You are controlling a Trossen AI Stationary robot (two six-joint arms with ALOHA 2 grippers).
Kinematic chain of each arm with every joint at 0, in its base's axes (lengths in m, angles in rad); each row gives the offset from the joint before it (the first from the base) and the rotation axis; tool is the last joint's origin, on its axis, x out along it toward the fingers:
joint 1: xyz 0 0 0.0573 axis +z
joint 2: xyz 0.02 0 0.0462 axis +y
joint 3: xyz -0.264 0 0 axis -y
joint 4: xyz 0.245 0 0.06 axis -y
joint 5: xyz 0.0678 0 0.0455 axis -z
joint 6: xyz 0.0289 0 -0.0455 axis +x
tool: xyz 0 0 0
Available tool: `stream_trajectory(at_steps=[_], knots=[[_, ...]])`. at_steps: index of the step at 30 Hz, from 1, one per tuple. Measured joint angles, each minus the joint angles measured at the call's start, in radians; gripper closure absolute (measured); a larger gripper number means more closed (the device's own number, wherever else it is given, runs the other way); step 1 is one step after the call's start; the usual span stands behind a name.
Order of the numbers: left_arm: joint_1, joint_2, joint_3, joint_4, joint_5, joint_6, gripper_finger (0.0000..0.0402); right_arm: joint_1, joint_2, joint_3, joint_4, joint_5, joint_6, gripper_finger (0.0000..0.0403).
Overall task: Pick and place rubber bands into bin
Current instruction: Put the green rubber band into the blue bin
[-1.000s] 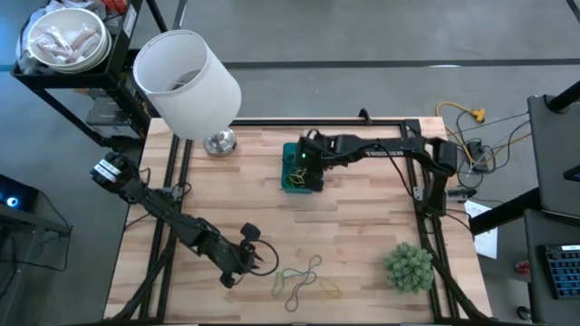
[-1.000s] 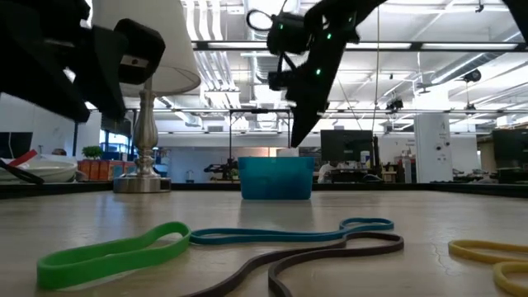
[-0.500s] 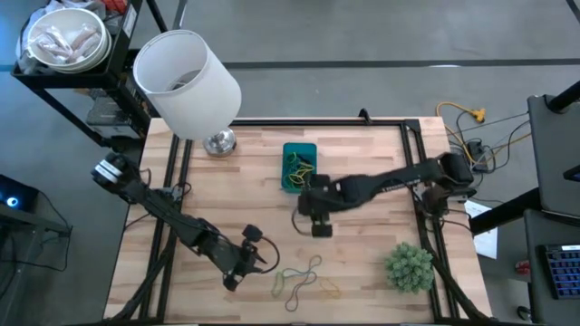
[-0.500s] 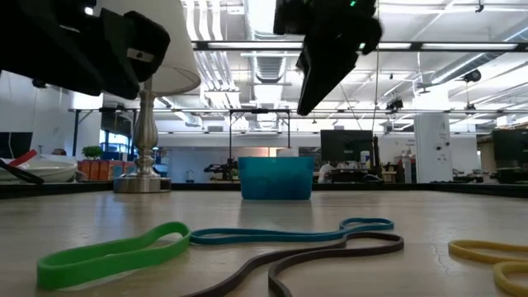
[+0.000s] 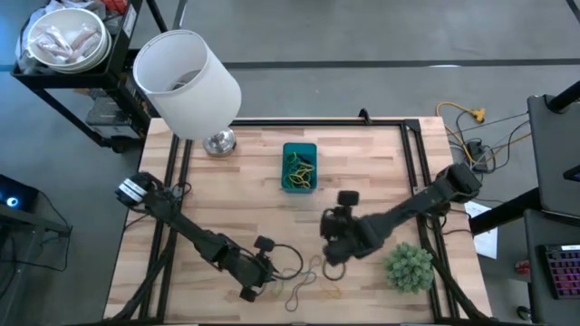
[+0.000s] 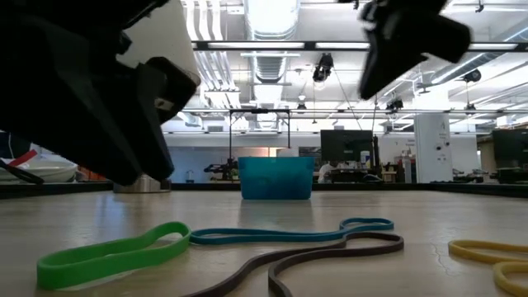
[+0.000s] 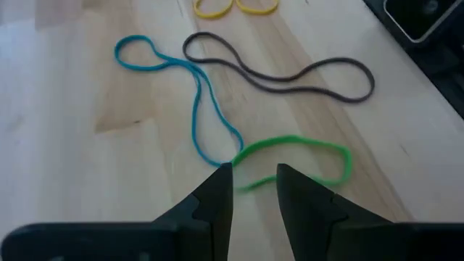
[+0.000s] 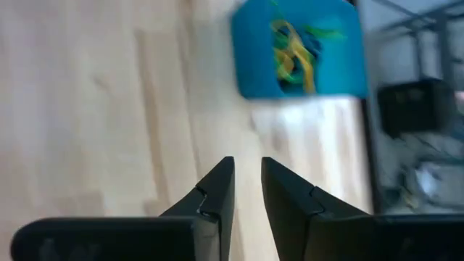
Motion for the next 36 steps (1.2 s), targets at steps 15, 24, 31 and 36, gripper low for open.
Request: stream_trajectory(at_steps=[15,24,31,36], knots=[[0.001,0.069,0.123,-0.148,-0.082,-0.099,0.0311,0.288,-0.041,-0.006,-0.370,0.211,0.624,0.0344],[0.002,0.069,0.114,-0.136,-0.082,-0.100,0.0311,0.340,-0.045,-0.008,-0.369,0.251,0.638,0.0344],[0.003,0.123,0.116,-0.113,-0.083,-0.098,0.0311,0.339,-0.045,-0.008,-0.368,0.252,0.638,0.0344],[0.003,0.136,0.115,-0.110,-0.083,-0.096,0.0311,0.339,-0.045,-0.008,-0.366,0.252,0.637,0.0344]])
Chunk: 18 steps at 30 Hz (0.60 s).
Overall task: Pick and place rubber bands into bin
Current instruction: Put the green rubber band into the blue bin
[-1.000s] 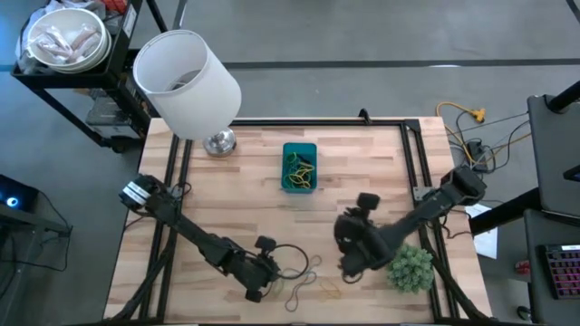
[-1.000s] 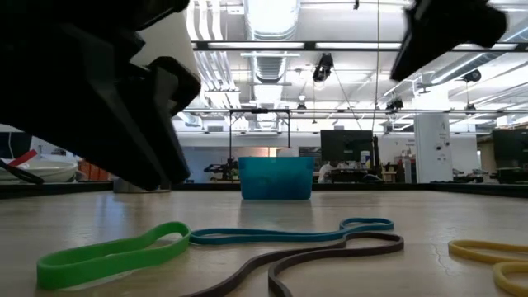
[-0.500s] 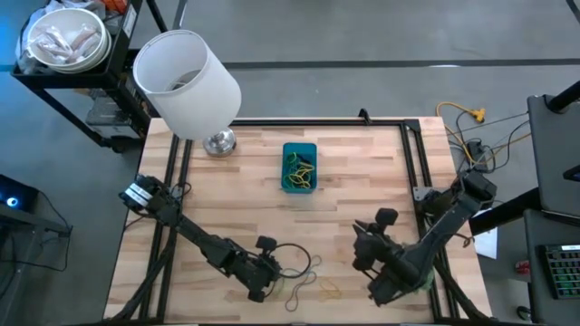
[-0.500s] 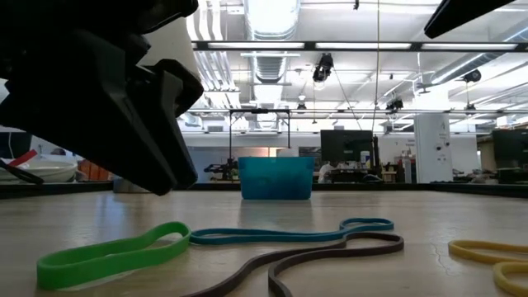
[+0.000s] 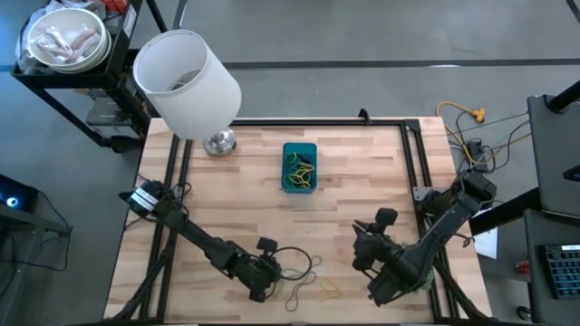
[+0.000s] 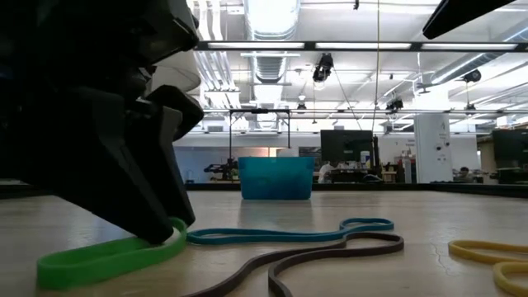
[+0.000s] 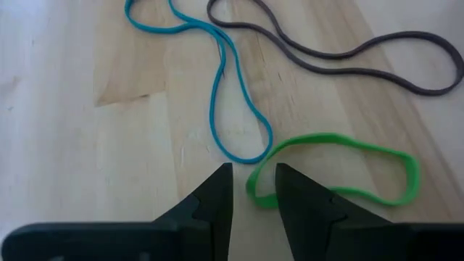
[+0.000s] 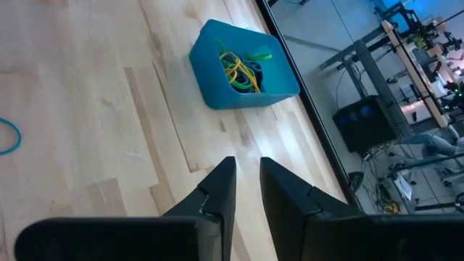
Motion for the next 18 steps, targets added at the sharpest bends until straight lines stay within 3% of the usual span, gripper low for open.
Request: stream_trajectory(at_steps=[7,14,18], knots=[[0.007,-0.001,-0.001,-0.012,0.006,-0.002,0.0315,0.000,0.000,0.000,0.001,0.000,0.000,0.0344],[0.010,-0.001,-0.003,-0.028,0.015,0.001,0.0389,0.000,0.000,0.000,0.001,0.000,-0.001,0.0344],[0.011,-0.003,-0.003,-0.036,0.010,0.006,0.0396,0.000,0.000,0.000,0.001,0.000,-0.001,0.0344]])
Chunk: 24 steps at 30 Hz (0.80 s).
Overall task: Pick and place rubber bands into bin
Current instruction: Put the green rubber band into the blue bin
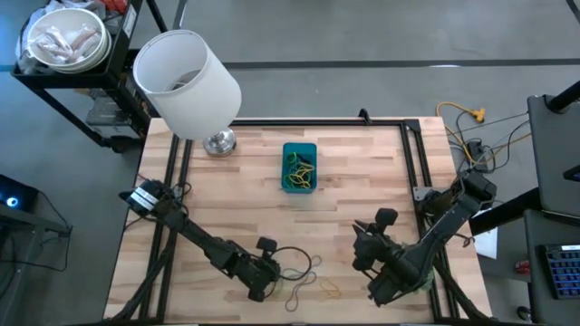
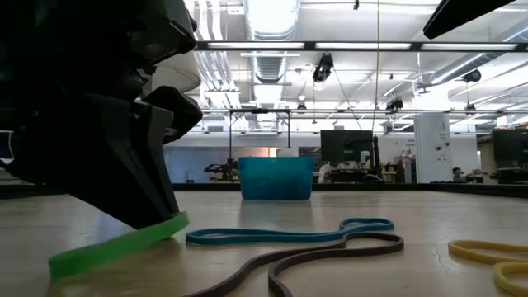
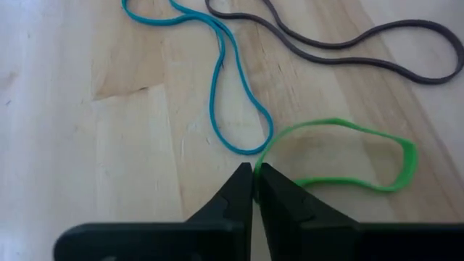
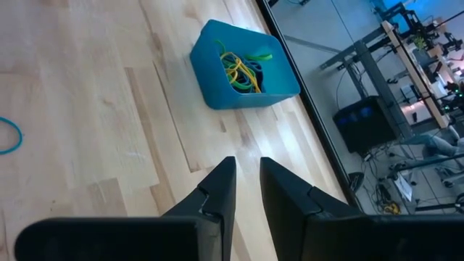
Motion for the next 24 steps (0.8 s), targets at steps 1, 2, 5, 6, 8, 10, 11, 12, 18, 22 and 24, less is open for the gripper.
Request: stream_trajectory(at_steps=[1,2,5,6,8,10,11,12,18,22,24], knots=[[0.000,0.000,0.001,-0.002,-0.006,0.003,0.0398,0.000,0.000,0.000,0.000,0.000,0.000,0.0344],[0.000,-0.001,0.003,-0.004,-0.010,0.013,0.0400,0.000,0.000,0.000,0.000,0.000,0.000,0.0344],[0.001,-0.009,0.006,-0.013,-0.021,0.044,0.0400,0.000,0.000,0.000,0.000,0.000,-0.003,0.0344],[0.001,-0.017,0.006,-0.027,-0.038,0.050,0.0401,0.000,0.000,0.000,0.000,0.000,-0.003,0.0344],[0.002,-0.033,0.004,-0.040,-0.074,0.053,0.0401,0.000,0.000,0.000,0.000,0.000,-0.003,0.0344],[0.003,-0.059,0.005,-0.077,-0.129,0.052,0.0401,0.000,0.000,0.000,0.000,-0.001,-0.003,0.0344],[0.003,-0.072,0.005,-0.092,-0.153,0.052,0.0401,0.000,0.000,-0.001,0.000,-0.001,-0.003,0.0344],[0.002,-0.085,0.005,-0.101,-0.172,0.052,0.0401,0.000,0.000,-0.001,0.001,-0.001,-0.003,0.0344],[0.011,-0.155,0.000,-0.169,-0.315,0.109,0.0402,0.000,0.000,-0.002,0.000,-0.003,-0.004,0.0344],[0.027,-0.193,0.001,-0.168,-0.432,0.213,0.0402,0.000,0.000,-0.003,0.001,-0.004,-0.004,0.0344],[0.037,-0.210,0.001,-0.167,-0.511,0.267,0.0402,0.000,0.000,-0.003,0.000,-0.004,-0.004,0.0344]])
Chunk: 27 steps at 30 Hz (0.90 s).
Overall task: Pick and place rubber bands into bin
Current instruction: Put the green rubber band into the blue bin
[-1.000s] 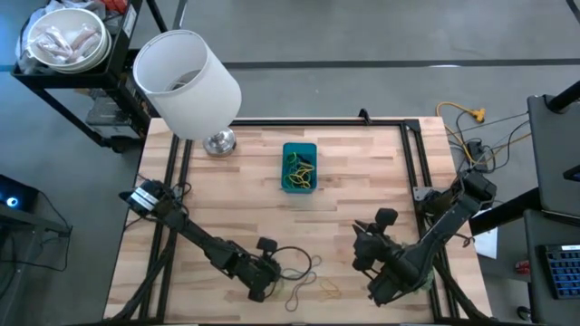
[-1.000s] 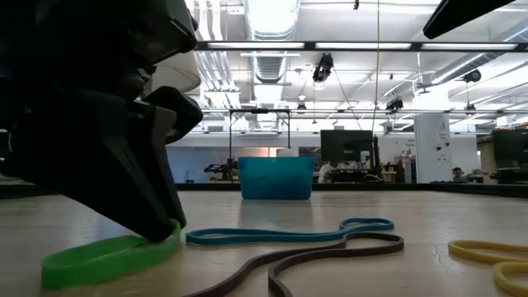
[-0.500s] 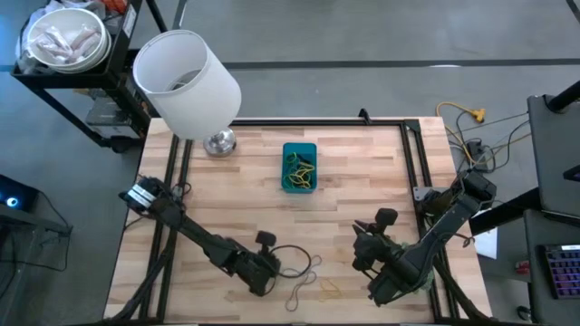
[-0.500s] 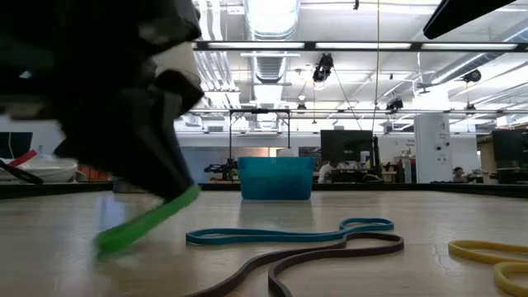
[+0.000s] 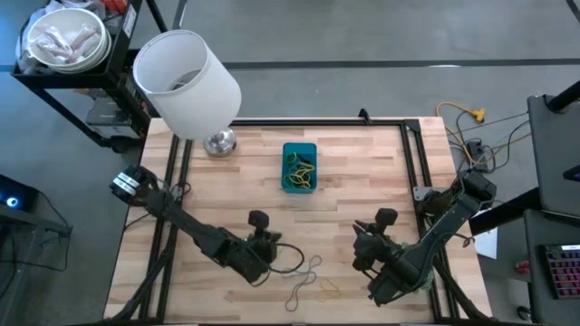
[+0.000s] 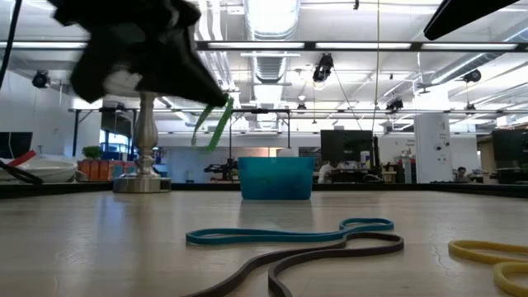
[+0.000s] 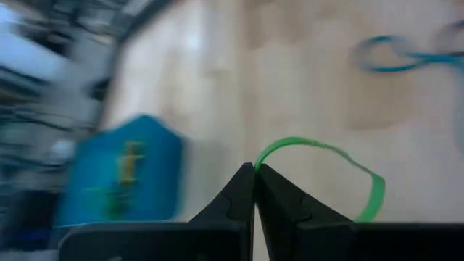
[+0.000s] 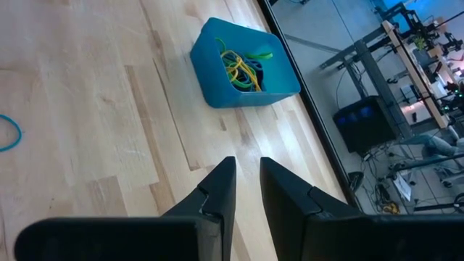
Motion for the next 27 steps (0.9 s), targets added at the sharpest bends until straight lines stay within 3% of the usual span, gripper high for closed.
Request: stream_trajectory(at_steps=[6,13,16,23,27], knots=[[0.058,-0.017,-0.001,0.016,-0.257,0.182,0.0402,0.000,0.000,0.000,0.000,0.000,0.000,0.0344],[0.186,-0.019,-0.004,0.078,-0.278,0.313,0.0401,0.000,0.000,0.000,0.000,0.000,-0.004,0.0344],[0.248,-0.014,-0.005,0.123,-0.263,0.364,0.0401,0.000,0.000,0.000,-0.001,0.000,-0.004,0.0344],[0.392,-0.013,-0.006,0.279,-0.043,0.454,0.0401,0.000,0.000,0.000,-0.001,0.000,-0.008,0.0344],[0.462,-0.013,-0.006,0.363,0.013,0.493,0.0401,0.000,0.000,0.000,-0.001,0.000,-0.008,0.0344]])
